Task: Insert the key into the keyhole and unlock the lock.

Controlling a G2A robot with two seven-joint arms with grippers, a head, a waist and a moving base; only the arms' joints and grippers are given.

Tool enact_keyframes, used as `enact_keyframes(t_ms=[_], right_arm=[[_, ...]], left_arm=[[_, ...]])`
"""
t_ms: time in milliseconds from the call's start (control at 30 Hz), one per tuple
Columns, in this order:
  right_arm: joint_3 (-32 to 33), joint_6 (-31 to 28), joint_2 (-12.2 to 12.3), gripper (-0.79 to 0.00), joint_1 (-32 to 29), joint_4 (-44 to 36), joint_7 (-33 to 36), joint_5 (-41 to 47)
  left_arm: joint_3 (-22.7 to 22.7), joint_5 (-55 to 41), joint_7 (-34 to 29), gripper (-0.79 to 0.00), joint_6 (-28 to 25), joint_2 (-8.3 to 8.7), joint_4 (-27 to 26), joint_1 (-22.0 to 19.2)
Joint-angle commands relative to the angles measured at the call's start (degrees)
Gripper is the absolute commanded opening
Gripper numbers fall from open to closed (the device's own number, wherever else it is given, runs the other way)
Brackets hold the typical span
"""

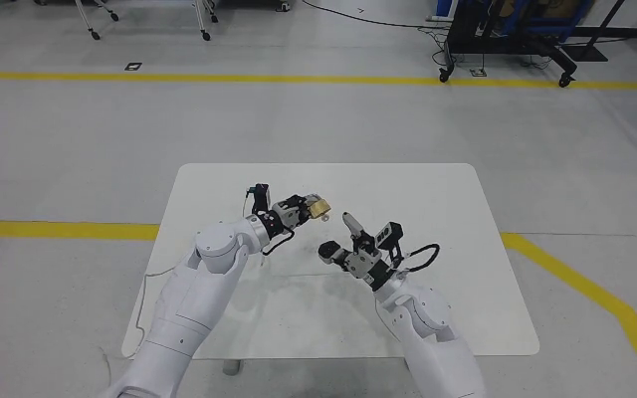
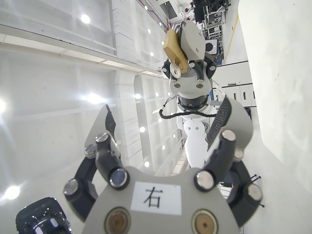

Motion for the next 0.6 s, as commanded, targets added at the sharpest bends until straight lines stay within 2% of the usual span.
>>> enact_keyframes(t_ms=[0, 133, 300, 567], right_arm=[[-0.2, 0.0, 0.1, -0.576, 0.7, 1.0, -0.3, 0.3], [-0.9, 0.5, 0.2, -0.634, 2.2, 2.9, -0.3, 1.4], [-1.5, 0.5, 0.4, -0.671, 3.8, 4.4, -1.0, 2.3], [-1.2, 0.4, 1.0, -0.656, 3.9, 4.4, -0.2, 4.3]], left_arm=[[0.1, 0.0, -0.1, -0.785, -0.2, 0.0, 0.1, -0.1], [0.5, 0.1, -0.8, -0.785, -0.7, -0.04, 0.1, -0.3], [0.6, 0.1, -1.5, -0.785, -1.7, 0.02, 0.2, -0.3], [0.5, 0.4, -2.1, -0.785, -2.0, 0.18, -0.1, -0.1]])
